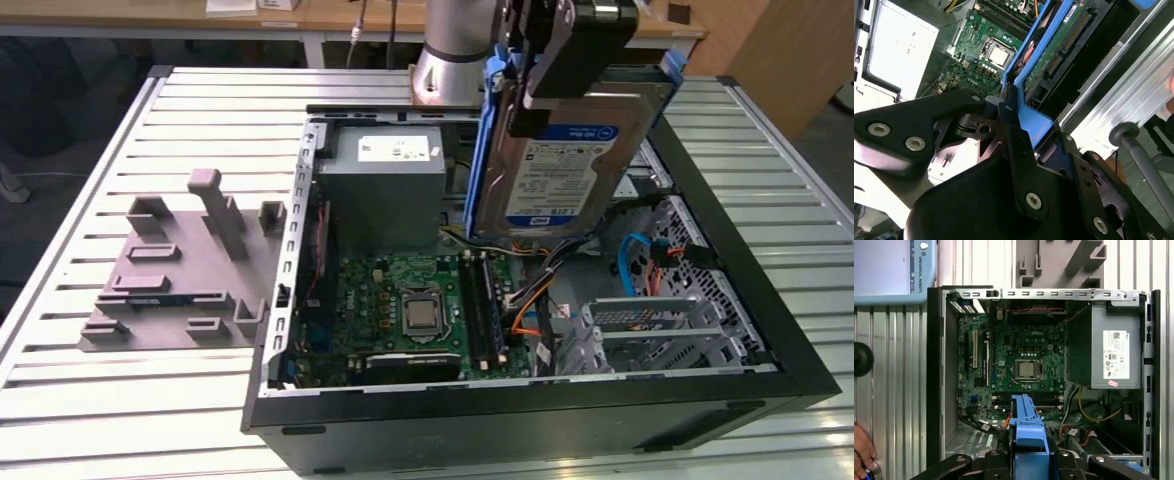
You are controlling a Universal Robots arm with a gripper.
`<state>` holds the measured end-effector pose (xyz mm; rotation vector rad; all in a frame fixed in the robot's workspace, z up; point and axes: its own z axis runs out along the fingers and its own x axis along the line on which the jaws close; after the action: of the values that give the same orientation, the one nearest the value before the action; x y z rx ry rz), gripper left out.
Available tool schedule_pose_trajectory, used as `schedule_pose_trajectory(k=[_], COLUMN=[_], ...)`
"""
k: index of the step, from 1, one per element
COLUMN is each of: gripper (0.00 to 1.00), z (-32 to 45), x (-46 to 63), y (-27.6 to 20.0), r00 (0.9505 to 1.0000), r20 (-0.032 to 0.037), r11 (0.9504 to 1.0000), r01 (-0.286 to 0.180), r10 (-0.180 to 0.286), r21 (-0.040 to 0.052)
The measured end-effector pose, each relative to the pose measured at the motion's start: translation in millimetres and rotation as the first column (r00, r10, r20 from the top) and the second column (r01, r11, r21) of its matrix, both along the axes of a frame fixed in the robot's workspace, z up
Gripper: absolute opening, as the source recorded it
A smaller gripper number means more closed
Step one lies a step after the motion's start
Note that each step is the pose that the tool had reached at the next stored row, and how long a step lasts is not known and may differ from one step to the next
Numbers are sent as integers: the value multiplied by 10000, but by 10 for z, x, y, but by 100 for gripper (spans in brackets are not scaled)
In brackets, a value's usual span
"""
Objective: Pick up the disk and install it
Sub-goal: 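Insert the disk into the insertion slot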
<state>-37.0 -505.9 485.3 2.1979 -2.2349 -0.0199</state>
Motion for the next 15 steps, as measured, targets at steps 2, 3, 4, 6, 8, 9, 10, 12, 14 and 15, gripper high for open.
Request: schedule_pose_trajectory(k=[2,3,4,6,8,9,10,12,14,15], gripper=[36,36,36,36,36,36,36,36,36,36], z=[-7,-11,-15,-23,-33,-41,-47,-56,-65,-70], x=[9,12,15,19,22,25,27,36,56,74], y=[-22,-38,-61,-112,-172,-231,-262,-311,-342,-351], r00=[10000,10000,10000,10000,10000,10000,10000,10000,10000,10000], r20=[2,2,1,1,1,0,1,1,1,1], r11=[10000,10000,10000,10000,10000,10000,10000,10000,10000,10000], r01=[-1,0,0,0,0,0,0,0,0,0], r10=[1,0,0,0,0,0,0,0,0,0], r21=[0,0,1,0,1,-1,1,1,0,0])
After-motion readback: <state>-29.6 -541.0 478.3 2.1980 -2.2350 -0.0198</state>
